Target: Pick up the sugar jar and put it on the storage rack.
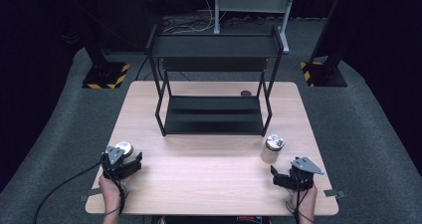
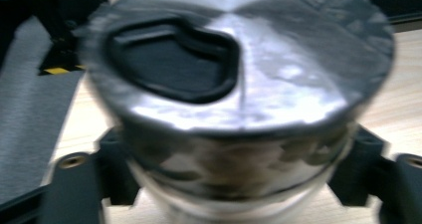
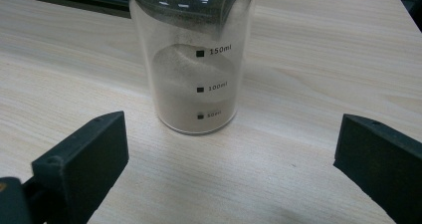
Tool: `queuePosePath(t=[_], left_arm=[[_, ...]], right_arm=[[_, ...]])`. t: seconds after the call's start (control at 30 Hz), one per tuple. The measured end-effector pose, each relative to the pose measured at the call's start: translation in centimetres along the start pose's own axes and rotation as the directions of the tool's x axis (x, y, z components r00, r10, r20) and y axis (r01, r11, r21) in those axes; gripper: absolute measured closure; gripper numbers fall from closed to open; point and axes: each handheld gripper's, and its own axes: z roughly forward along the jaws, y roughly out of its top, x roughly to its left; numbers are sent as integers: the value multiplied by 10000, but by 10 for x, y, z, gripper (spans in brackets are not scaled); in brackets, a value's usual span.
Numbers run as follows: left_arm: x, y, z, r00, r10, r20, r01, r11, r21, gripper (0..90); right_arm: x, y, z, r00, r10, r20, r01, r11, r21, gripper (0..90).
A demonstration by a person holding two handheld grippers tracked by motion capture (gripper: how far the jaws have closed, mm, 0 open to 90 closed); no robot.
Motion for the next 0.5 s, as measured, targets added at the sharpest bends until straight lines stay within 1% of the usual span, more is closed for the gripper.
queuePosePath(t=[0.2,0.3,0.37,0.4,0.5], left_arm=[[6,2,0,9997,-43,229,41,10000,57,302],[7,2,0,9996,17,272,-18,10000,47,304],[8,2,-1,9994,33,336,-33,10000,11,305],[9,1,-2,9990,-32,451,36,10000,-79,305],[10,3,-4,9988,41,489,-35,9999,-117,306]], right_arm=[[-1,-1,0,10000,21,-49,-22,10000,-40,4],[-2,-1,-1,10000,7,-88,-7,10000,-68,4],[-2,-2,-1,10000,11,-92,-12,9999,-101,5],[-1,-2,-1,10000,13,-87,-14,9999,-120,5],[-1,-3,-1,10000,-18,-62,17,9999,-152,5]])
